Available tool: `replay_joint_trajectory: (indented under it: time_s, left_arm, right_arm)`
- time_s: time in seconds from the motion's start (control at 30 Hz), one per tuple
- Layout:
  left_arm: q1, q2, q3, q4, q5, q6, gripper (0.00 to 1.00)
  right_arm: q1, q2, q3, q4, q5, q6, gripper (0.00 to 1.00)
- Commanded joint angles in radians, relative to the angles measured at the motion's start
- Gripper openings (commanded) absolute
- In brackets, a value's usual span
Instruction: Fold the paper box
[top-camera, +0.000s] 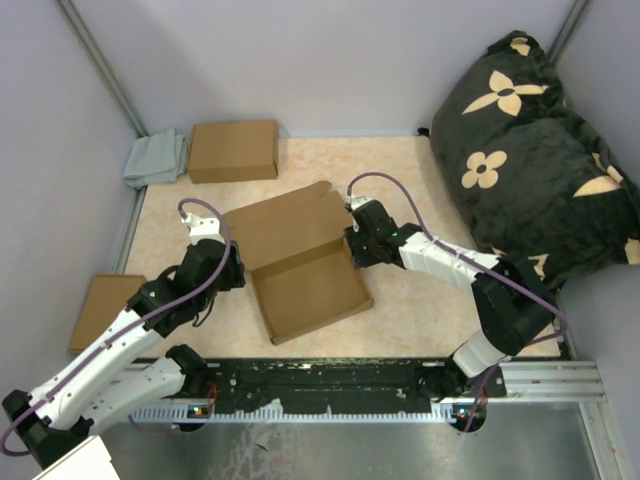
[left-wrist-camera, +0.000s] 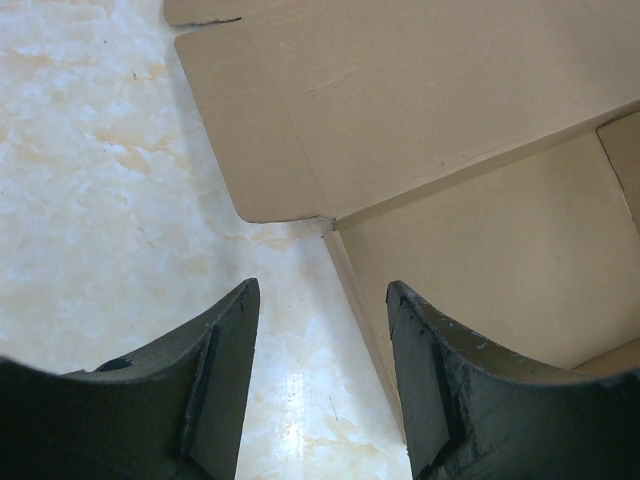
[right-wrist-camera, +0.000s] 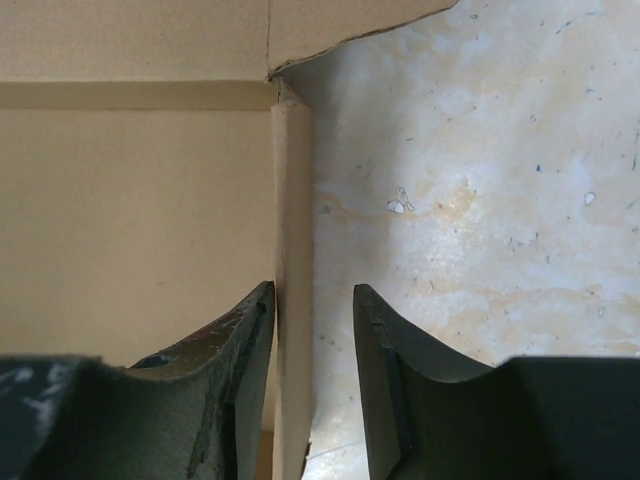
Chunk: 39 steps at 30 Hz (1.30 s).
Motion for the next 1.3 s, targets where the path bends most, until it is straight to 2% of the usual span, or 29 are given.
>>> replay_joint_trajectory:
  time_s: [0.0, 0.23, 0.37, 0.5, 0.6, 0.73, 0.9, 0.97, 1.03, 1.13, 1.27]
  left_arm:
    - [0.006, 0.003, -0.009, 0.0, -0.006, -0.009, 0.6]
    - [0.008, 0.028, -0.002, 0.008, 0.013, -0.025, 0.6]
    - [0.008, 0.11, 0.015, 0.023, -0.027, -0.087, 0.6]
    - [0.008, 0.251, 0.051, 0.052, -0.042, -0.145, 0.6]
    - [0.008, 0.357, 0.077, 0.051, -0.114, -0.193, 0.6]
    - [0.02, 0.439, 0.13, 0.027, -0.196, -0.264, 0.62]
    - [0.082, 0.422, 0.117, 0.174, -0.162, -0.223, 0.62]
    - [0.112, 0.415, 0.113, 0.218, -0.132, -0.207, 0.62]
    - [0.13, 0.407, 0.109, 0.253, -0.111, -0.192, 0.62]
    - [0.154, 0.383, 0.09, 0.3, -0.076, -0.172, 0.63]
    - [0.225, 0.364, 0.084, 0.334, 0.019, -0.153, 0.63]
  right_arm:
    - [0.004, 0.035, 0.066, 0.067, 0.01, 0.026, 0.35]
    - [0.005, 0.018, -0.003, 0.058, 0.106, 0.125, 0.19]
    - [0.011, -0.056, -0.109, 0.104, 0.077, 0.219, 0.11]
    - [0.05, -0.151, -0.252, 0.179, 0.097, 0.379, 0.09]
    - [0.087, -0.229, -0.343, 0.243, 0.119, 0.46, 0.09]
    - [0.096, -0.267, -0.363, 0.221, 0.135, 0.446, 0.09]
    - [0.096, -0.29, -0.348, 0.163, 0.167, 0.409, 0.1]
    - [0.096, -0.301, -0.344, 0.152, 0.176, 0.409, 0.12]
    - [0.096, -0.313, -0.335, 0.135, 0.177, 0.408, 0.17]
    - [0.097, -0.336, -0.315, 0.114, 0.179, 0.405, 0.34]
    - [0.096, -0.381, -0.211, 0.017, 0.21, 0.357, 0.48]
